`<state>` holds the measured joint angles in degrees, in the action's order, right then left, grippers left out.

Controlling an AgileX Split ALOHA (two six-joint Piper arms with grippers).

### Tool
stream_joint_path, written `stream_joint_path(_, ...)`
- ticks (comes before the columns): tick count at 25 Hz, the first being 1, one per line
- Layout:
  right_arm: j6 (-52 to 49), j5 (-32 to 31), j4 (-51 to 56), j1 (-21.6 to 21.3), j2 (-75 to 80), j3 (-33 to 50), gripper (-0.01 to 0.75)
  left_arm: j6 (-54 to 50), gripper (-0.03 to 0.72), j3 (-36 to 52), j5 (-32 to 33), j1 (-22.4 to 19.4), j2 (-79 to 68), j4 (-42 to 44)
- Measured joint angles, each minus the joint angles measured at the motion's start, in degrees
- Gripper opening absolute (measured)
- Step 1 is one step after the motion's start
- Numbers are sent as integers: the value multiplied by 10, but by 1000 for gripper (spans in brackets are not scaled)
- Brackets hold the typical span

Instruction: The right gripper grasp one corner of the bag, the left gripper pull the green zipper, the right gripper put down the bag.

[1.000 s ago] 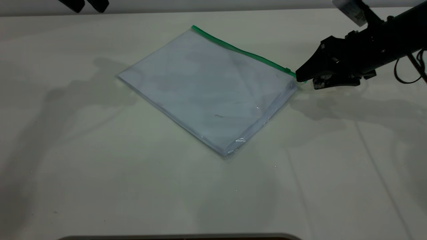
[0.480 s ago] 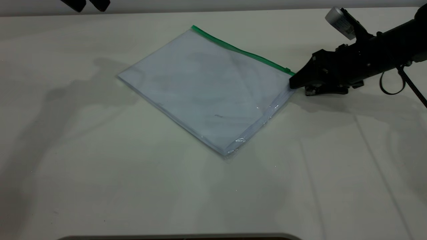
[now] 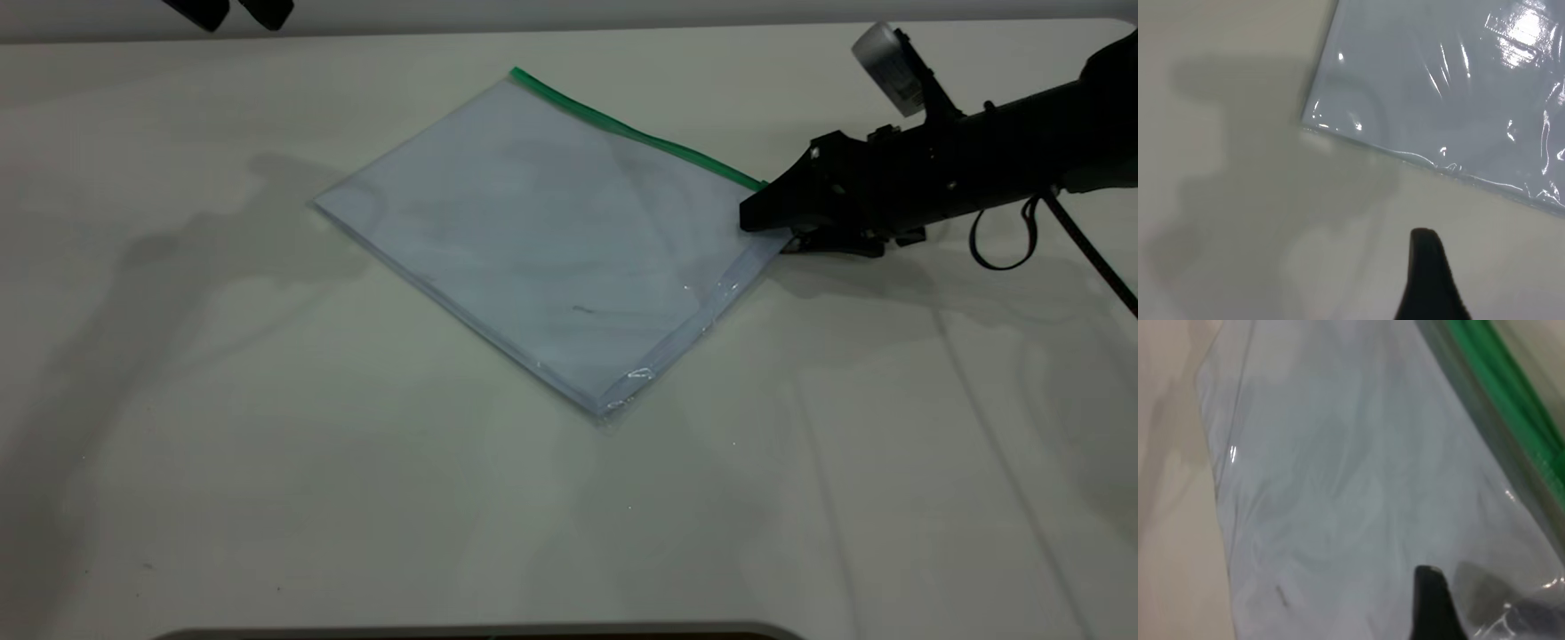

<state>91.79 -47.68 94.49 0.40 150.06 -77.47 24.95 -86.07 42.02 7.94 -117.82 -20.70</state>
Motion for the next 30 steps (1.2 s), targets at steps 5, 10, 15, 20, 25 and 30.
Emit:
stream_joint_path(5,28,-44,11,3,0,-1,90,16,561,0,-12,0,0,0)
stream_joint_path(10,48,-95,-29,3,-1,-29,33,105,561,0,-37,0,0,-9)
stream_joint_path(15,12,-137,-134,18,-8,-108,33,255,561,-2,-48,9,0,-94)
stream_joint_path(20,-54,-167,-249,65,-8,-204,33,387,561,-4,-34,26,0,-174)
stream_joint_path(25,-129,-177,-346,119,-8,-285,33,424,561,-5,-15,38,0,-193)
stream_joint_path(30,-159,-184,-402,170,-8,-319,33,446,561,-5,21,40,0,-187)
